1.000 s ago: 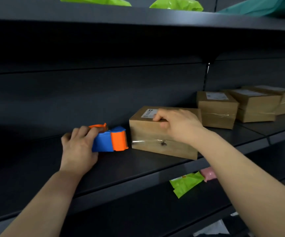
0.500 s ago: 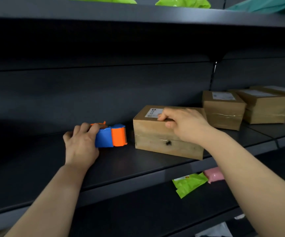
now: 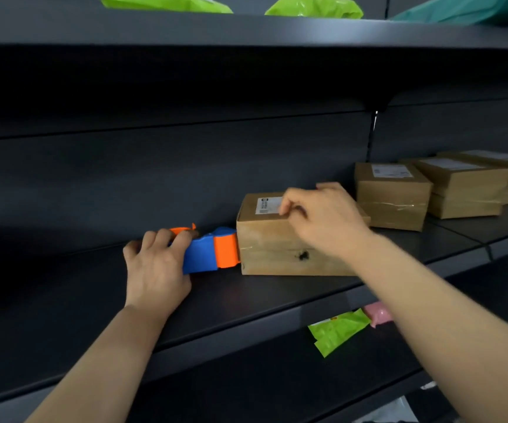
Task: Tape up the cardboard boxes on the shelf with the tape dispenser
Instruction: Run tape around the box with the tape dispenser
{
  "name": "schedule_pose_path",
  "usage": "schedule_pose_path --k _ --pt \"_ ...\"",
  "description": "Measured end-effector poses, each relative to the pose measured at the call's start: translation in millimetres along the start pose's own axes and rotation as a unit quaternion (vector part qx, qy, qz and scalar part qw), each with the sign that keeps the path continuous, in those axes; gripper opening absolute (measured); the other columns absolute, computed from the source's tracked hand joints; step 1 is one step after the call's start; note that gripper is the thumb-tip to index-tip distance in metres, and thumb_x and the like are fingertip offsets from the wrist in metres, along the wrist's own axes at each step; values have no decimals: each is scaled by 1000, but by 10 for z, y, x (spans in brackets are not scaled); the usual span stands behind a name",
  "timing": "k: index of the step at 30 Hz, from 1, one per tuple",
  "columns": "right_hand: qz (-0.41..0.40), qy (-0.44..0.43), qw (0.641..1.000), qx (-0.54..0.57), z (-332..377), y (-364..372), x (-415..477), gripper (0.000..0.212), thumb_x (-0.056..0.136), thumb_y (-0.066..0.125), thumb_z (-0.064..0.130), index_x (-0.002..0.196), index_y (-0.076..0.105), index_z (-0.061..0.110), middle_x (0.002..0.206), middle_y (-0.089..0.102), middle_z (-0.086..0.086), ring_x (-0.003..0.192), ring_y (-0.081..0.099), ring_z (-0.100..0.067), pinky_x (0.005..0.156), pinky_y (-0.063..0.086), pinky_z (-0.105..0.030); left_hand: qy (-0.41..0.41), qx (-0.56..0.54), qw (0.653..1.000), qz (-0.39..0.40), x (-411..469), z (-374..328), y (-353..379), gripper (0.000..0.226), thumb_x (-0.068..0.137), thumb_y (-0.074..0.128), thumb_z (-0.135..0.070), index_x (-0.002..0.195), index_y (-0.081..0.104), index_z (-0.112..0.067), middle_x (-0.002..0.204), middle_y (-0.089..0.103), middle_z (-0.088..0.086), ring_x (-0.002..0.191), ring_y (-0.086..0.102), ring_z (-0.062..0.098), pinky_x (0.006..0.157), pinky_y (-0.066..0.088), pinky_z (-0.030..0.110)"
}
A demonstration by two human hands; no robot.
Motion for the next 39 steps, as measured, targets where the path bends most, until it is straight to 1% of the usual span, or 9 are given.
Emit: schedule_pose_path --k 2,4,11,19,22,26,30,34,39 --pt "-124 -48 985 -110 240 191 -13 23 92 44 33 92 65 24 86 73 3 92 68 -19 104 33 -42 5 -7 1000 6 6 -27 -4 72 48 77 -3 117 64 -21 92 59 7 90 54 34 81 42 54" --pt "-138 -67 977 -151 408 473 46 35 94 41 43 99 68 21 98 73 0 104 64 -20 101 30 -46 8 -12 1000 10 0 -30 3 71 49 76 -4 117 64 -21 92 59 6 90 54 33 80 42 54" --pt "-239 -97 940 -223 412 819 173 39 96 45 52 83 69 24 77 63 5 76 58 -18 72 30 -38 -7 -21 1000 13 -5 -9 41 68 48 75 -2 112 64 -18 91 59 7 89 54 34 75 45 53" --pt "-279 -107 936 -187 -1 524 -87 35 98 43 47 104 72 28 105 70 9 97 62 -18 94 30 -44 -4 -41 999 14 1 26 41 70 49 75 -3 116 62 -17 90 57 7 89 53 34 76 44 51" --pt "-305 -60 934 -179 -302 482 -200 29 98 48 44 100 72 28 93 69 6 89 59 -21 88 33 -42 -4 -41 999 22 9 12 57 70 50 74 -2 117 62 -18 91 56 7 89 52 34 76 43 51" --pt "-302 -40 942 -140 -310 523 -163 29 97 47 45 96 70 27 86 65 5 85 52 -20 79 33 -39 -3 -50 998 30 4 10 58 70 51 74 -1 117 61 -19 93 57 7 92 53 35 77 43 52" --pt "-307 -54 947 -84 -394 466 -274 31 98 45 43 100 73 29 96 70 10 90 57 -18 87 30 -40 7 -74 997 18 -18 11 37 74 49 75 -1 118 59 -22 94 57 4 93 53 33 77 43 50" --pt "-296 43 954 33 -486 395 -229 40 100 39 39 83 73 26 83 70 8 82 55 -19 87 25 -35 42 -91 995 6 -11 -48 13 76 47 74 -2 117 57 -24 93 57 3 91 54 34 73 43 47" --pt "-209 66 973 -79 66 312 8 41 94 43 52 74 63 23 81 66 3 86 57 -22 90 33 -41 37 -92 995 5 -7 -37 33 75 47 72 -3 117 59 -24 95 58 2 92 54 33 74 44 48"
Point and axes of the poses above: each hand's wrist, its own x-axis towards the middle knuckle, its own y-axis out of the palm, z = x × y, the point moved 4 cm from there along x, towards the middle knuckle
